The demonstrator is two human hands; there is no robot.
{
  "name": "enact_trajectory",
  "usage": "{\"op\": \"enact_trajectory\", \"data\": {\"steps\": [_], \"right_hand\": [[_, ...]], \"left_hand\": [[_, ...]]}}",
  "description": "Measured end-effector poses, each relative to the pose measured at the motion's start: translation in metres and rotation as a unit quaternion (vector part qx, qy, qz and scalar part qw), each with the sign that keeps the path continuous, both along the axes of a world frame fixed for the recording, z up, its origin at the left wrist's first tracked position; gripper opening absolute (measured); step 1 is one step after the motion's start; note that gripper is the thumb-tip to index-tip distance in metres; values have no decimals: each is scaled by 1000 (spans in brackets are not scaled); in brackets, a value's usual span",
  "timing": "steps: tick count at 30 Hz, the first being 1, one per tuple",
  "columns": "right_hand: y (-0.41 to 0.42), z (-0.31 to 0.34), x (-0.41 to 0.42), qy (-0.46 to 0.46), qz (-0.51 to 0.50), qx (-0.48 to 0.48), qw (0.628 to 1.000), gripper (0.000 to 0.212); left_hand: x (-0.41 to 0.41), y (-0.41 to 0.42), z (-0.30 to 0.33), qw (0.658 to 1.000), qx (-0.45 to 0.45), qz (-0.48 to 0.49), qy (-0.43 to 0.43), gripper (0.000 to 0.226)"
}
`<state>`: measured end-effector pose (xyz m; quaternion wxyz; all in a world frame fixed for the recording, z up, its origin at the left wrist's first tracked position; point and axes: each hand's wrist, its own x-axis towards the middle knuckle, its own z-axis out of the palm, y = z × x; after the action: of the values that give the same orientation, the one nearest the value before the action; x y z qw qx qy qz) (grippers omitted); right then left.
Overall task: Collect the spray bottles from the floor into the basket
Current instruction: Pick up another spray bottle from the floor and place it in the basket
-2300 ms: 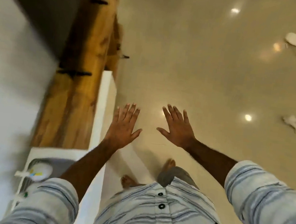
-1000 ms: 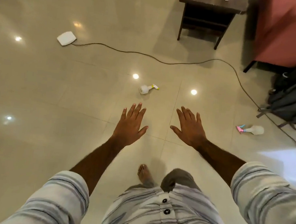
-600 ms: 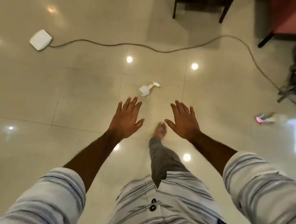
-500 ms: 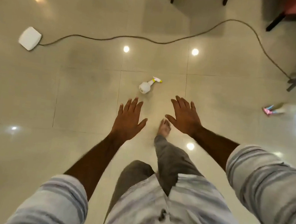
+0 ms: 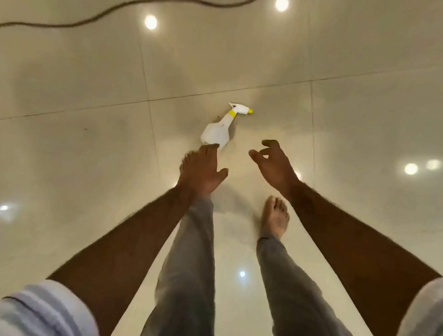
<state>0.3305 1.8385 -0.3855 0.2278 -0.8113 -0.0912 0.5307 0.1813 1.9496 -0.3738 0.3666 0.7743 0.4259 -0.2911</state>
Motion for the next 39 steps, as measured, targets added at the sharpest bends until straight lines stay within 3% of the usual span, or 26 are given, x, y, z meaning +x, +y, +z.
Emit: {"op": "enact_trajectory", "data": {"steps": [8,12,15,20,23,29,33,36,39], "right_hand": [[57,-189,-24,117,-158,-31,980,43],[76,-217,-35,181,-197,-11,964,40],[80,-203,-37,201,-227,1,953,33],[62,-106,-19,206,-288,34,934,29],[44,-6,-2,233,-324,78,914,20],[-7,225,24,207,-454,202,843,25],[-51,343,18,124,-514,284,800,24],[-97,414,8,49,-520,320,790,29],[-155,470,-3,-12,-497,348,795,37]], "left_hand": [[-1,53,-200,996,33,88,-1,104],[7,61,-244,988,-30,148,-43,101],[11,59,-237,981,-46,180,-47,96],[17,61,-135,933,-178,299,-86,90],[16,54,-32,902,-306,288,-102,84],[49,39,180,813,-496,283,-115,73],[93,8,288,818,-514,243,-92,57],[118,-29,354,840,-514,169,-33,63],[139,-69,397,830,-553,48,56,68]]}}
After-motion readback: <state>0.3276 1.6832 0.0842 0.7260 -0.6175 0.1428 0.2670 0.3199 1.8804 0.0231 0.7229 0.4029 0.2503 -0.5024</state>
